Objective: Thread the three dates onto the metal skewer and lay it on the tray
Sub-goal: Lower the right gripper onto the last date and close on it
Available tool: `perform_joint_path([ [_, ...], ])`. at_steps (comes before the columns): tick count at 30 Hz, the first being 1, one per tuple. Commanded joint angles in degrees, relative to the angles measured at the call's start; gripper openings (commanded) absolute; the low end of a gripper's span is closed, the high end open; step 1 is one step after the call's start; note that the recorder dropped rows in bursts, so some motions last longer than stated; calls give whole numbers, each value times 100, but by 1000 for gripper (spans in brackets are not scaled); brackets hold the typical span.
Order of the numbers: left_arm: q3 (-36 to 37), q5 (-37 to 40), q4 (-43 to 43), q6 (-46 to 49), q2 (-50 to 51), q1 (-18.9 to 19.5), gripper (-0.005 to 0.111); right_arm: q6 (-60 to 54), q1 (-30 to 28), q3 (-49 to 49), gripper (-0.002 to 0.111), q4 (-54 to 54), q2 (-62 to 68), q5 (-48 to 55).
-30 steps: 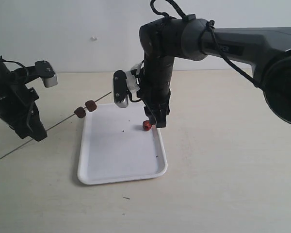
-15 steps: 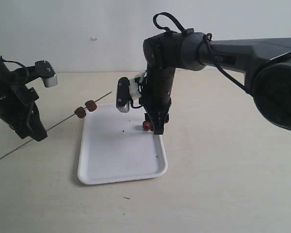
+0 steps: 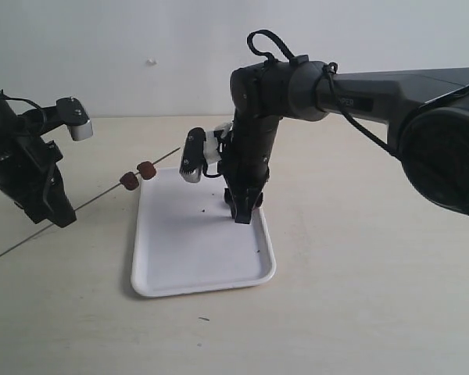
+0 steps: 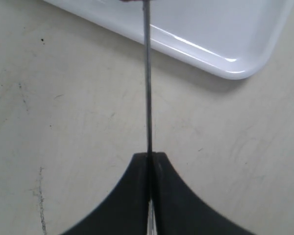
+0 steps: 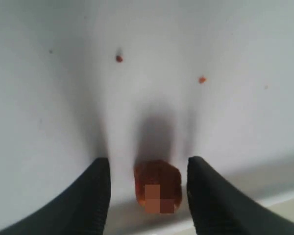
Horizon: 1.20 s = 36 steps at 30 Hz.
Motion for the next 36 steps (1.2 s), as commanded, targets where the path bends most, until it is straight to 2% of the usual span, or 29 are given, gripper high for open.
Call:
perform_joint_path([
  [1, 19, 21, -54, -28, -25, 16, 0, 173, -21, -4, 47, 104, -22, -5],
  [8, 19, 11, -54, -28, -25, 16, 0, 808, -21, -4, 47, -326, -22, 61],
  [13, 19, 10, -64, -28, -25, 16, 0, 921, -21, -4, 47, -105, -22, 431],
  [19, 19, 10, -94, -28, -25, 16, 0, 598, -21, -4, 47, 952, -79, 719],
  [33, 19, 10, -170, -28, -25, 16, 0, 662, -25, -4, 47, 464, -469, 564],
  [36, 19, 10, -170, -28, -25, 16, 0, -72, -25, -4, 47, 346, -469, 523],
])
